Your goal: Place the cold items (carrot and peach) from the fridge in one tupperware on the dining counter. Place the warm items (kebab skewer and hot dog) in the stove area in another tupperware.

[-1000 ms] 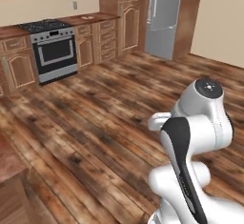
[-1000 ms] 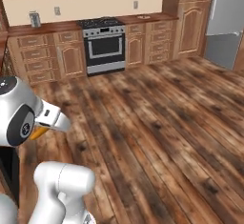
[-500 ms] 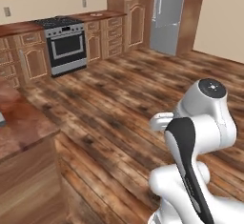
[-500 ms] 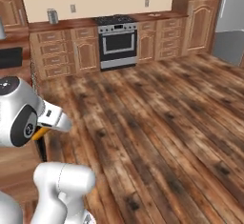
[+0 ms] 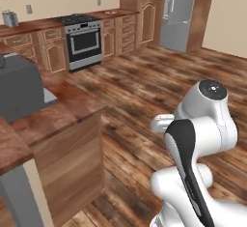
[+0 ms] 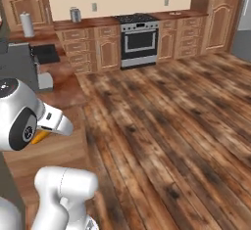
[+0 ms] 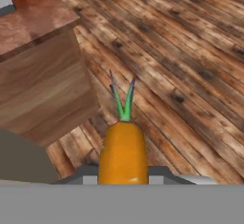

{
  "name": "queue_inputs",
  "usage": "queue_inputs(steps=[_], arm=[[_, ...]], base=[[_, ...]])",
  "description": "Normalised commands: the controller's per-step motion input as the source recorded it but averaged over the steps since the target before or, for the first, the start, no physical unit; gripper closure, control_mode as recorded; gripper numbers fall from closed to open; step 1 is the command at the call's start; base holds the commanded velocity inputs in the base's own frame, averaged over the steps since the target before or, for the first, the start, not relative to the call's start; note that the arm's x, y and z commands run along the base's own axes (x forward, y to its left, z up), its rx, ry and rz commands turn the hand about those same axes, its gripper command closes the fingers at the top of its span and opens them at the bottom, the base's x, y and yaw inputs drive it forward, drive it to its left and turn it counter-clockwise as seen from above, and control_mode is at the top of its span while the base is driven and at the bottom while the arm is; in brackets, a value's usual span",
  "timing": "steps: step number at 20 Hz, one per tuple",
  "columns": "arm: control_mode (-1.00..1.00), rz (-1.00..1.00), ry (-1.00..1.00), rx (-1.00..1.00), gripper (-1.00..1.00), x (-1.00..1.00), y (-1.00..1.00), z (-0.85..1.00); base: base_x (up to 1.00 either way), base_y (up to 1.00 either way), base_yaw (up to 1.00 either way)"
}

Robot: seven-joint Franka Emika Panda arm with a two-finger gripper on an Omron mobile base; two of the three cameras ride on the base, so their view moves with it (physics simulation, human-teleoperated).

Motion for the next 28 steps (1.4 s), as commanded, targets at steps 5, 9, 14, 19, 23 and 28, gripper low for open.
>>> queue_inputs(steps=[5,9,14,19,23,28], arm=[[1.00,0.00,0.00,0.00,1.00,0.00,0.00,0.00],[1.00,0.00,0.00,0.00,1.00,0.00,0.00,0.00],[1.00,0.00,0.00,0.00,1.00,0.00,0.00,0.00],[1.00,0.00,0.00,0.00,1.00,0.00,0.00,0.00],[1.00,0.00,0.00,0.00,1.00,0.00,0.00,0.00],[1.00,0.00,0.00,0.00,1.00,0.00,0.00,0.00]], base=[[-0.72,0.72,-0.03],[-0.65,0.63,-0.07],[-0.57,0.70,-0.10],[-0.60,0.80,-0.17],[-0.61,0.92,-0.24],[-0.55,0.95,-0.32]])
